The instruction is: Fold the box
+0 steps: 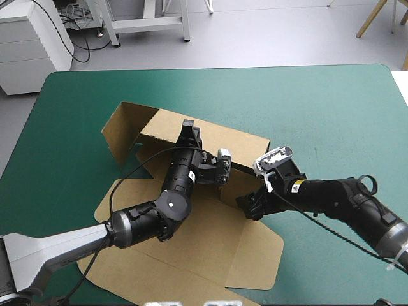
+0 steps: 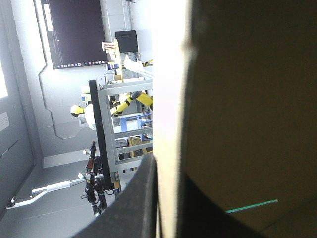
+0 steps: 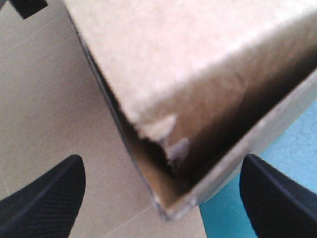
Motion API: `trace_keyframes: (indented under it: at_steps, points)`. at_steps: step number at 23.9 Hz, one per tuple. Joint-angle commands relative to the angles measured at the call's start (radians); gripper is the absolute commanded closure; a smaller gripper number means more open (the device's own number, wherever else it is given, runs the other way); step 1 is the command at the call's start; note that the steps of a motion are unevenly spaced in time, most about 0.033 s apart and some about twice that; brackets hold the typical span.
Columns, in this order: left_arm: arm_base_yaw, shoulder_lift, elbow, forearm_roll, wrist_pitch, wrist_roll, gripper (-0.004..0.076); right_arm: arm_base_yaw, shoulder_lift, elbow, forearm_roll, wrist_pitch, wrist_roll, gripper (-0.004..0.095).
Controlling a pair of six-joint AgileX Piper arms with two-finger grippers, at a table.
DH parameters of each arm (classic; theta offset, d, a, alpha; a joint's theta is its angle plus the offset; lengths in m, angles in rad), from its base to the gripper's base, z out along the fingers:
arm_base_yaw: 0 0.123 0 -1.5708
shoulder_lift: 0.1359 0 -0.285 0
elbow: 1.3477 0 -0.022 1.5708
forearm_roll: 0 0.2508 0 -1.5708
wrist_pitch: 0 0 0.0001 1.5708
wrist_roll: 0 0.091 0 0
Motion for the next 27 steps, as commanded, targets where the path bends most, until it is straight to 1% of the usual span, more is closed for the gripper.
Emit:
trace_keyframes:
  at_steps: [1, 2, 3, 4, 5, 6, 7, 8, 9, 10, 11, 12, 18, 22, 25, 27]
  points:
    - [-0.011, -0.032, -0.024, 0.053, 0.003, -0.008, 0.0734, 0.109, -0.023, -0.023, -0.276, -0.169, 0.379, 0.0126]
    - [-0.011, -0.032, -0.024, 0.053, 0.003, -0.008, 0.0734, 0.161, -0.019, -0.023, -0.438, -0.194, 0.574, 0.0126]
    - [-0.011, -0.032, -0.024, 0.053, 0.003, -0.010, 0.0734, 0.188, -0.014, -0.023, -0.525, -0.199, 0.674, 0.0126]
    - [-0.011, -0.032, -0.024, 0.053, 0.003, -0.010, 0.0734, 0.231, -0.005, -0.023, -0.670, -0.199, 0.838, 0.0131]
    - [-0.011, -0.032, -0.024, 0.053, 0.003, -0.010, 0.0734, 0.270, 0.005, -0.023, -0.816, -0.195, 1.010, 0.0180]
    - [-0.011, -0.032, -0.024, 0.053, 0.003, -0.010, 0.0734, 0.285, 0.012, -0.023, -0.883, -0.190, 1.088, 0.0229]
    - [-0.011, -0.032, -0.024, 0.053, 0.003, -0.010, 0.0734, 0.302, 0.028, -0.023, -0.997, -0.173, 1.212, 0.0359]
    - [-0.011, -0.032, -0.024, 0.053, 0.003, -0.010, 0.0734, 0.306, 0.039, -0.023, -1.045, -0.171, 1.263, 0.0431]
    - [-0.011, -0.032, -0.024, 0.053, 0.003, -0.010, 0.0734, 0.308, 0.058, -0.023, -1.083, -0.175, 1.297, 0.0586]
    - [-0.011, -0.032, -0.024, 0.053, 0.003, -0.010, 0.0734, 0.308, 0.064, -0.023, -1.088, -0.184, 1.297, 0.0683]
    - [-0.011, -0.032, -0.024, 0.053, 0.003, -0.010, 0.0734, 0.308, 0.070, -0.023, -1.088, -0.199, 1.297, 0.0859]
    - [-0.011, -0.032, -0.024, 0.055, 0.003, -0.010, 0.0734, 0.308, 0.070, -0.023, -1.088, -0.206, 1.297, 0.0928]
    - [-0.009, -0.032, -0.024, 0.064, -0.009, -0.013, 0.0732, 0.308, 0.068, -0.027, -1.102, -0.203, 1.297, 0.0918]
    - [-0.009, -0.032, -0.024, 0.067, -0.016, -0.013, 0.0720, 0.308, 0.068, -0.041, -1.139, -0.170, 1.294, 0.0918]
    - [-0.009, -0.032, -0.024, 0.067, -0.025, -0.013, 0.0633, 0.308, 0.068, -0.073, -1.168, -0.131, 1.294, 0.0920]
    - [-0.009, -0.032, -0.024, 0.072, -0.027, -0.026, 0.0520, 0.308, 0.070, -0.101, -1.193, -0.093, 1.302, 0.0920]
